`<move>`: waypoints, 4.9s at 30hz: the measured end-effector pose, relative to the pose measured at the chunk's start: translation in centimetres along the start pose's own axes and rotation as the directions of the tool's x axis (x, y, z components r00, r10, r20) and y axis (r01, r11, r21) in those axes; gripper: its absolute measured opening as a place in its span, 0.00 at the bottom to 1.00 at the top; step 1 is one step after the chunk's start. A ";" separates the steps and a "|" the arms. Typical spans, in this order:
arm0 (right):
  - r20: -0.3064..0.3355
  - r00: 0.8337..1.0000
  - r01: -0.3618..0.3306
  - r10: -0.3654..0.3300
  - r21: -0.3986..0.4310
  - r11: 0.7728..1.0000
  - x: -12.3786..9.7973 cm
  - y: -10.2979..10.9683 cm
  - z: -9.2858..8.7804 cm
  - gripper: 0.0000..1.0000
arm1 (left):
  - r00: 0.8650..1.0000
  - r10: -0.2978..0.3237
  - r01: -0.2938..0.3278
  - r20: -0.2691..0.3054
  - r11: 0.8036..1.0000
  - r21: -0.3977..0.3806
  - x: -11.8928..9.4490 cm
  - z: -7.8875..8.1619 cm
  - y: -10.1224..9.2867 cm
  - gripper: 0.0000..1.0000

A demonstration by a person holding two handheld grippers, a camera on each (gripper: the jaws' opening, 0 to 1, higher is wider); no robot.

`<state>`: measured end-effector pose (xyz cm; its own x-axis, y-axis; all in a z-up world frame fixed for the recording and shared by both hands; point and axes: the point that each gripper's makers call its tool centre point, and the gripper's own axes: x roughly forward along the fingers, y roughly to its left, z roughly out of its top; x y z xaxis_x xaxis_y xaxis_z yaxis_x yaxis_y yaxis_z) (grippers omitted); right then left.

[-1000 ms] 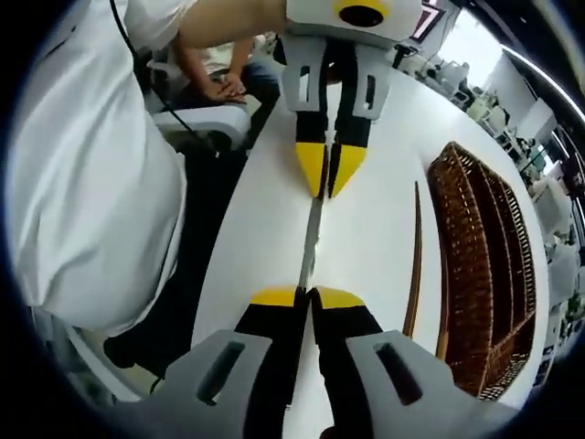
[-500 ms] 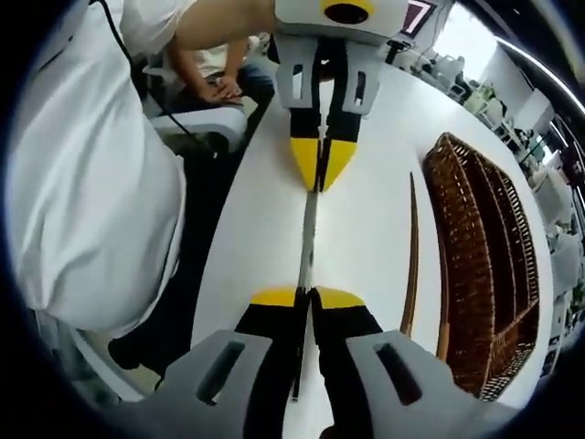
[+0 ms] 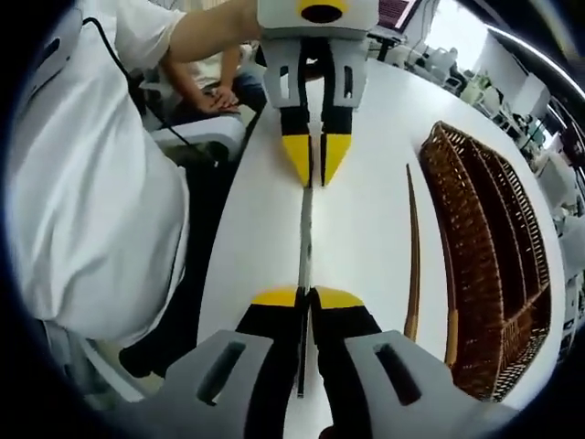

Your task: Arrange the knives, forks, and spoons in their matching storage slots by inserting each utensil handle-first until every utensil is classified and aligned in the correct compartment

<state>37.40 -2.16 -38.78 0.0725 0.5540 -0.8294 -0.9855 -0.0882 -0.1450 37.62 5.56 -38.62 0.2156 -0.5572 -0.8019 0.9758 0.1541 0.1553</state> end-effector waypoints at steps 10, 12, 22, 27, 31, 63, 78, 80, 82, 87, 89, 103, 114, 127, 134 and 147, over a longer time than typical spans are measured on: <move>0.019 0.999 -0.031 0.030 0.061 0.998 0.0 -0.1 0.0 0.04 | 1.000 -0.007 0.007 -0.008 1.000 0.011 0.0 -0.4 0.0 0.01; 0.022 0.999 -0.044 0.043 0.075 0.996 -0.1 -0.1 0.0 0.04 | 1.000 -0.011 0.011 -0.011 1.000 0.007 0.0 -0.4 0.1 0.01; 0.069 0.991 -0.124 0.114 0.174 0.977 -0.4 -0.6 -0.1 0.04 | 0.998 -0.065 0.065 -0.022 0.998 -0.023 -0.1 0.1 0.9 0.01; 0.066 0.992 -0.121 0.112 0.162 0.979 -0.6 -0.3 -0.5 0.05 | 0.996 -0.079 0.079 -0.051 0.997 -0.017 0.3 -0.3 0.8 0.01; 0.057 0.993 -0.115 0.107 0.163 0.980 -1.0 -0.6 -1.4 0.05 | 0.995 -0.079 0.078 -0.056 0.997 -0.025 0.3 -0.4 0.9 0.01; 0.020 1.000 -0.013 0.011 0.094 0.996 -4.2 -6.0 1.6 0.04 | 1.000 0.000 -0.001 -0.026 0.999 -0.038 -3.8 1.3 5.9 0.01; 0.006 1.000 0.000 0.000 0.112 0.994 -5.8 -12.0 2.6 0.04 | 0.997 0.057 -0.058 -0.053 0.998 -0.014 -5.1 3.1 10.4 0.01; 0.007 1.000 0.000 -0.001 0.118 0.993 -5.8 -12.3 2.5 0.04 | 0.997 0.056 -0.057 -0.059 0.998 -0.014 -5.1 3.1 11.0 0.01; 0.010 1.000 -0.005 0.004 0.128 0.992 -5.7 -13.0 2.4 0.04 | 0.997 0.051 -0.052 -0.064 0.998 -0.018 -5.0 3.1 11.6 0.01; 0.019 1.000 -0.023 0.020 0.164 0.986 -5.2 -14.4 2.2 0.04 | 0.996 0.037 -0.039 -0.076 0.999 -0.031 -4.9 2.7 13.7 0.01; 0.013 0.999 -0.034 0.032 0.168 0.985 -4.9 -14.7 2.1 0.04 | 0.997 0.025 -0.029 -0.079 0.999 -0.041 -4.6 2.5 14.3 0.02; 0.002 0.995 -0.093 0.095 0.231 0.968 -3.2 -17.5 0.9 0.04 | 0.992 -0.044 0.033 -0.120 0.995 -0.096 -2.3 1.5 16.6 0.01; -0.001 0.990 -0.136 0.141 0.257 0.957 -1.3 -17.9 0.1 0.04 | 0.984 -0.086 0.066 -0.159 0.990 -0.125 -0.8 0.0 16.6 0.01; -0.014 0.983 -0.169 0.181 0.291 0.942 0.5 -17.8 -1.0 0.04 | 0.975 -0.103 0.081 -0.198 0.990 -0.117 0.4 -1.2 17.6 0.02; -0.031 0.979 -0.184 0.201 0.291 0.939 1.0 -17.7 -1.4 0.05 | 0.969 -0.108 0.085 -0.223 0.990 -0.112 1.2 -1.8 17.9 0.02; -0.041 0.976 -0.194 0.215 0.288 0.938 0.9 -16.8 -1.9 0.06 | 0.967 -0.122 0.097 -0.225 0.988 -0.120 1.5 -2.3 17.9 0.02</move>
<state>54.34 -1.74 -38.09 -0.1347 0.4881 -0.8623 -0.9824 0.0481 0.1807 55.34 9.35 -38.35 0.0811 -0.3738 -0.9240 0.9805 0.1963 0.0066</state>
